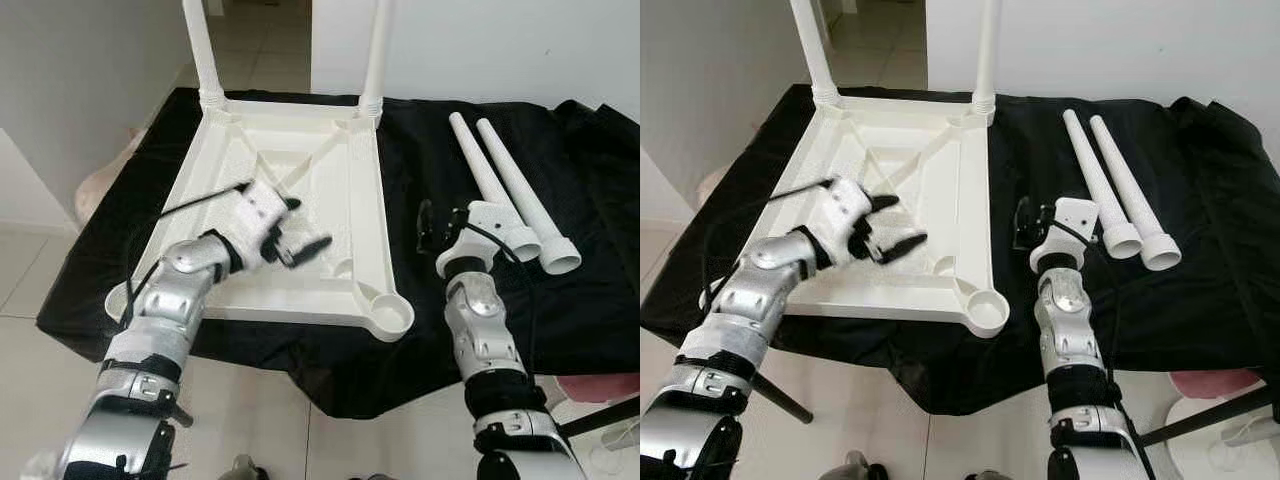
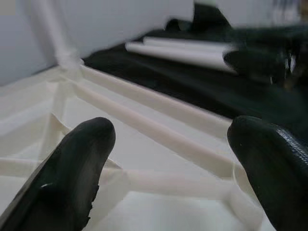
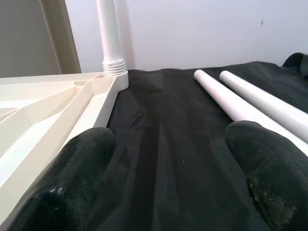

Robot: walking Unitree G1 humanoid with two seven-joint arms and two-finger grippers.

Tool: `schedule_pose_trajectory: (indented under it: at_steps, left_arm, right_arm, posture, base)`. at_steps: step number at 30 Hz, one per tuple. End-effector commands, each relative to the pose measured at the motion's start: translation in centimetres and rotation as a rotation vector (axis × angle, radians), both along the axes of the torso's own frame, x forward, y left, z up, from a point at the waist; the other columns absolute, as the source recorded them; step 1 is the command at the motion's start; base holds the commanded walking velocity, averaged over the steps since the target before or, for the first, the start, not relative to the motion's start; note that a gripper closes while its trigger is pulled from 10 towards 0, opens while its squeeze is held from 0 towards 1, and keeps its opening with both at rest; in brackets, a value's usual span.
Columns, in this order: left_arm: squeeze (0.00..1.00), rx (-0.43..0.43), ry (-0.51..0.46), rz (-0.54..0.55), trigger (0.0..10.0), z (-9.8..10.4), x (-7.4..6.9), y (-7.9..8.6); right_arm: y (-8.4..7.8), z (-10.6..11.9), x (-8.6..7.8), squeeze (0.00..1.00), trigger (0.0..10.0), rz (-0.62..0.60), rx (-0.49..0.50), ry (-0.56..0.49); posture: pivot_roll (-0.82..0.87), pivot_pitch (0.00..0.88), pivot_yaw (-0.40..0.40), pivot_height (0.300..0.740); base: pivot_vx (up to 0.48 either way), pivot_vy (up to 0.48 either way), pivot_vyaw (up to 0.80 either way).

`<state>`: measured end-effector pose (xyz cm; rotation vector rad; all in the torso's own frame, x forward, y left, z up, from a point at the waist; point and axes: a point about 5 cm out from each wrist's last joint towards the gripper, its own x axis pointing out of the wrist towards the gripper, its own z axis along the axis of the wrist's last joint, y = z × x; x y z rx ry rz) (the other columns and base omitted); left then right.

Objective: Building children table

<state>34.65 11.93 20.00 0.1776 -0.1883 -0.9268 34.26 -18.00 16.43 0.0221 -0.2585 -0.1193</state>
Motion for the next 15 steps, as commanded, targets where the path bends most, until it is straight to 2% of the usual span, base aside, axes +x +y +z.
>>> schedule_pose_trajectory:
  at_steps: [1,2,3,5,8,13,15]
  left_arm:
    - [0.0,-0.161,0.007,0.296,10.0,0.9,1.1,1.5]
    - [0.0,-0.2,0.008,0.344,10.0,1.1,1.3,1.9]
    - [0.0,-0.2,0.008,0.344,10.0,1.1,1.3,1.9]
    - [0.0,-0.228,0.002,0.43,10.0,1.1,1.6,2.5]
    - [0.0,-0.261,0.014,0.47,10.0,1.1,1.8,2.8]
    - [0.0,-0.294,0.026,0.502,10.0,1.2,2.0,2.5]
    - [0.0,-0.287,0.012,0.507,10.0,1.2,1.7,1.3]
  right_arm:
    - [-0.2,0.0,0.2,0.0,10.0,-0.013,0.007,0.003]
    - [-0.3,0.1,0.3,0.0,10.0,-0.016,0.006,0.004]
    - [-0.3,0.1,0.3,0.0,10.0,-0.016,0.006,0.004]
    - [-0.3,0.2,0.5,0.0,10.0,-0.026,-0.01,0.008]
    - [-0.4,0.2,0.6,0.0,10.0,-0.035,-0.019,0.011]
    - [-0.7,0.3,0.7,0.0,10.0,-0.07,-0.038,0.003]
    - [-1.9,0.2,0.8,0.0,10.0,-0.129,-0.048,0.022]
  posture:
    - [0.01,0.024,-0.023,0.74]
    - [0.01,0.023,-0.025,0.74]
    - [0.01,0.023,-0.025,0.74]
    - [0.01,0.019,-0.029,0.74]
    - [0.01,0.019,-0.029,0.74]
    - [0.01,0.014,-0.031,0.74]
    - [0.01,0.011,-0.036,0.74]
  base:
    - [0.0,0.0,0.0]
    - [0.0,0.0,0.0]
    - [0.0,0.0,0.0]
    - [0.0,0.0,0.0]
    - [0.0,0.0,0.0]
    - [0.0,0.0,0.0]
    - [0.0,0.0,0.0]
